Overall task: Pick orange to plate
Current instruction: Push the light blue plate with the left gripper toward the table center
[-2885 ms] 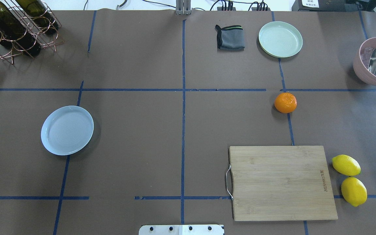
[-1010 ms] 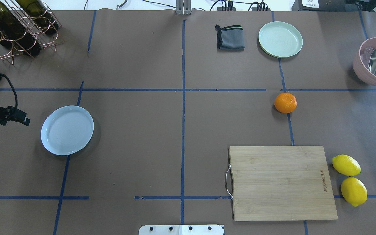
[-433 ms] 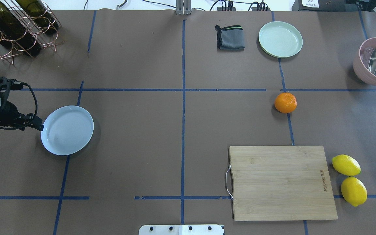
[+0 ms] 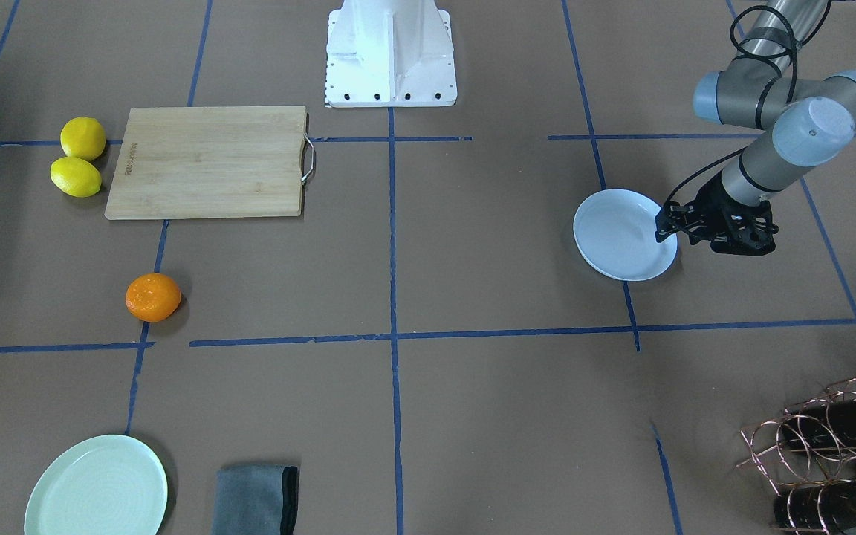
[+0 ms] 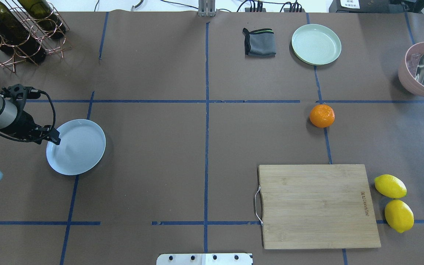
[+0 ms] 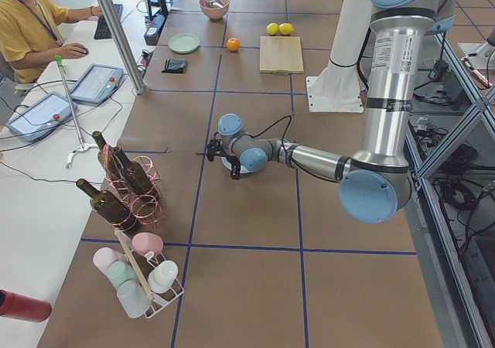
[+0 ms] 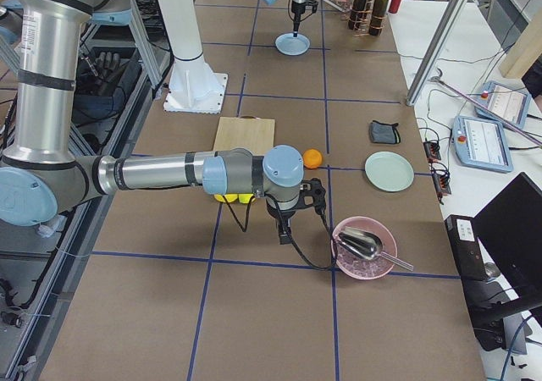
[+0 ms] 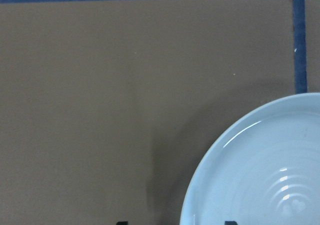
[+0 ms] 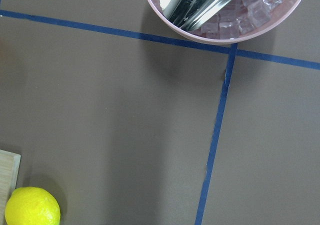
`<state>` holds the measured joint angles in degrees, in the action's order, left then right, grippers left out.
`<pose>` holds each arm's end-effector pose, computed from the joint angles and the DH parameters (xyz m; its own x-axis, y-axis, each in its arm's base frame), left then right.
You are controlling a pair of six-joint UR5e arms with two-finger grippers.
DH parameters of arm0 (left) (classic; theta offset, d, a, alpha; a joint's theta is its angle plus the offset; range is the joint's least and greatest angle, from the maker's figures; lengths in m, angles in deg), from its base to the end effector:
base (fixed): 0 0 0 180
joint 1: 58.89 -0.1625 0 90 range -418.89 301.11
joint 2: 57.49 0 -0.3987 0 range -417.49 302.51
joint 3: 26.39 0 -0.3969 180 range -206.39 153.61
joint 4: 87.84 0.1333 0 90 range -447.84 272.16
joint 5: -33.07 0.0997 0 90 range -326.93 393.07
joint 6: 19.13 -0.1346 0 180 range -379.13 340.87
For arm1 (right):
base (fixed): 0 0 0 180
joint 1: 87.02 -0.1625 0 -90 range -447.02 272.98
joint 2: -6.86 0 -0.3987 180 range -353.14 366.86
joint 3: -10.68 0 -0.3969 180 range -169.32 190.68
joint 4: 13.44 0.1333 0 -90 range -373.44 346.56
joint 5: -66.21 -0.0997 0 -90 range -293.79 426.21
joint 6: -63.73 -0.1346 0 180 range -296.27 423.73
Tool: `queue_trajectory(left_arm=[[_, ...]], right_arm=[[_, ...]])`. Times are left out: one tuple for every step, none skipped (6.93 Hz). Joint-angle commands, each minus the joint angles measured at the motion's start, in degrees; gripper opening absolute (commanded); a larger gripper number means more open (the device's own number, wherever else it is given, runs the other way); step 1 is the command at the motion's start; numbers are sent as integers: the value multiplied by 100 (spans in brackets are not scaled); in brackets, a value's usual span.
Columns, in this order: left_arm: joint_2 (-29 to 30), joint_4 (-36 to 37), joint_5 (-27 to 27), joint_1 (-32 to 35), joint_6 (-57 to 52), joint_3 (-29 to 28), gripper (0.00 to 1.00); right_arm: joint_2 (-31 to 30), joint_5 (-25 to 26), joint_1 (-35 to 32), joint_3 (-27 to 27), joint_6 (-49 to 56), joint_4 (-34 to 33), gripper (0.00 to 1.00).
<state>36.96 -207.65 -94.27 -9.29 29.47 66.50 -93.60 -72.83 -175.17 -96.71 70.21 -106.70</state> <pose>0.3292 -0.4665 0.5344 0.6309 0.0699 -0.7727 -0.0655 0.9972 0.0367 0.0179 -0.4276 0.5884 0.6458 -0.1816 0.7416 0.1058 0.9832 0.1487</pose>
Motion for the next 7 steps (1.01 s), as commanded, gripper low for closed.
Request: queue_trajectory(left_arm=[[29,1,-10,-55,1,-43,46],[29,1,-19,-73,-16,-52,9],[20,1,-11,-160,-17,-52,0],[12,1,-37,-161,-8,27,0],[29,18,-176,-135,10,349,0],[247,10,-639,-161,697,553,0],[1110,36,-643,-196,1661,372,0]], right_arm=[[0,0,0,-11,3,1,100],[9,0,0,-11,3,1,100],[9,9,0,-2,3,-8,100],[9,0,0,-19,3,-8,100],[18,-26,0,-28,-6,1,100],[9,-148,0,-81,-23,-8,100],[18,-289,0,-125,-23,1,100]])
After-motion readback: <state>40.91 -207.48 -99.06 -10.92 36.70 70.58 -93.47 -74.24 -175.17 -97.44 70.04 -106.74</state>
